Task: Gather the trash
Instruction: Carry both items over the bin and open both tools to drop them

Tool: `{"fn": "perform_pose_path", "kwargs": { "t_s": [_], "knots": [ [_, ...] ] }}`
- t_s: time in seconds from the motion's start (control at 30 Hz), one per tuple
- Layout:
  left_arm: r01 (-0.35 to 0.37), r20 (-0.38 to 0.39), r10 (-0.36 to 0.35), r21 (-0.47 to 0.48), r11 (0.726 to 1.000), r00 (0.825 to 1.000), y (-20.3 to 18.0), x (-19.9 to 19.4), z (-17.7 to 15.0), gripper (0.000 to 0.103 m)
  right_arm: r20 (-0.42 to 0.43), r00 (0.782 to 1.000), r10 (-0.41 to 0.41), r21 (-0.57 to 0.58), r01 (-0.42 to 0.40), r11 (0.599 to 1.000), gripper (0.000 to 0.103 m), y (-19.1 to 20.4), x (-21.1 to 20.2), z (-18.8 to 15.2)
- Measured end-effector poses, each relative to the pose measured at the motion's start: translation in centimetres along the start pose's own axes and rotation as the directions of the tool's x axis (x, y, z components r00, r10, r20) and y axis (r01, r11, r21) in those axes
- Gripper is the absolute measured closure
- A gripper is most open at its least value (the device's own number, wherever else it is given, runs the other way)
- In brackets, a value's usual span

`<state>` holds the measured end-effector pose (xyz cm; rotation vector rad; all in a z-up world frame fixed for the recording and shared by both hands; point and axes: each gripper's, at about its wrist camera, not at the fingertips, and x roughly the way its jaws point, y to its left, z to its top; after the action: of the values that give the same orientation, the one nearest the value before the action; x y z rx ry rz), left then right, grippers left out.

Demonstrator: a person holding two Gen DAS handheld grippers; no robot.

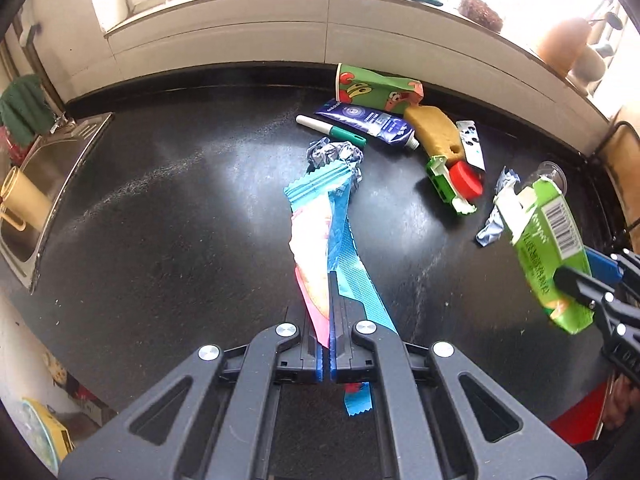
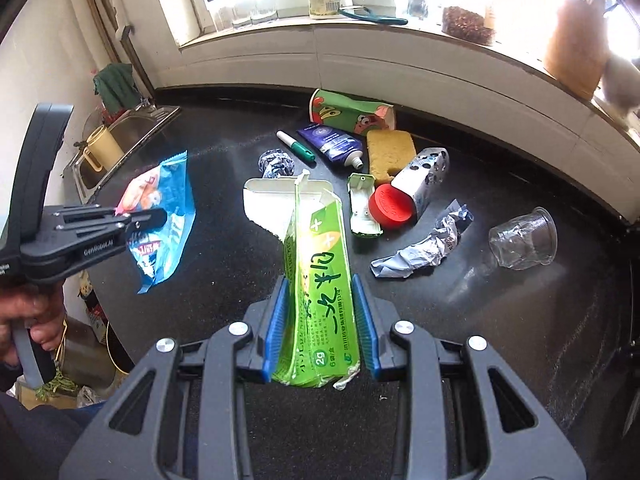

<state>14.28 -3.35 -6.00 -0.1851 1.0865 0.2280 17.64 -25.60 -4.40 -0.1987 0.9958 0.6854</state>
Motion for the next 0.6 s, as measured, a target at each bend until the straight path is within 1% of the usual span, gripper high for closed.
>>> {"fn": "perform_pose_path", "kwargs": {
  "t_s": [0.2, 0.27, 0.47, 0.6],
  "knots": [
    [-0.015, 0.033, 0.014, 0.018, 1.0, 0.999, 1.4, -1.9, -0.8, 0.102, -0.003, 1.0, -0.008, -0.01, 0.008, 1.0, 0.07, 1.8, 0.0, 0.6],
    [-0.02, 0.039, 0.02, 0.011, 1.0, 0.999, 2.2, -2.4, -1.1, 0.102, -0.001, 1.0, 0.004, -0.018, -0.004, 1.0, 0.07, 2.8, 0.0, 1.2],
    [-0.078, 0.075, 0.082, -0.056, 0.995, 0.994, 6.6, -4.8, -3.0, 0.102, -0.014, 0.998, 0.056, -0.11, -0.057, 0.992, 0.07, 7.5, 1.2, 3.2],
    [-0.135, 0.078, 0.146, -0.137, 0.981, 0.986, 10.7, -6.5, -5.7, 0.102, -0.04, 0.993, 0.115, -0.197, -0.121, 0.973, 0.07, 12.3, 2.6, 4.6]
  ]
}}
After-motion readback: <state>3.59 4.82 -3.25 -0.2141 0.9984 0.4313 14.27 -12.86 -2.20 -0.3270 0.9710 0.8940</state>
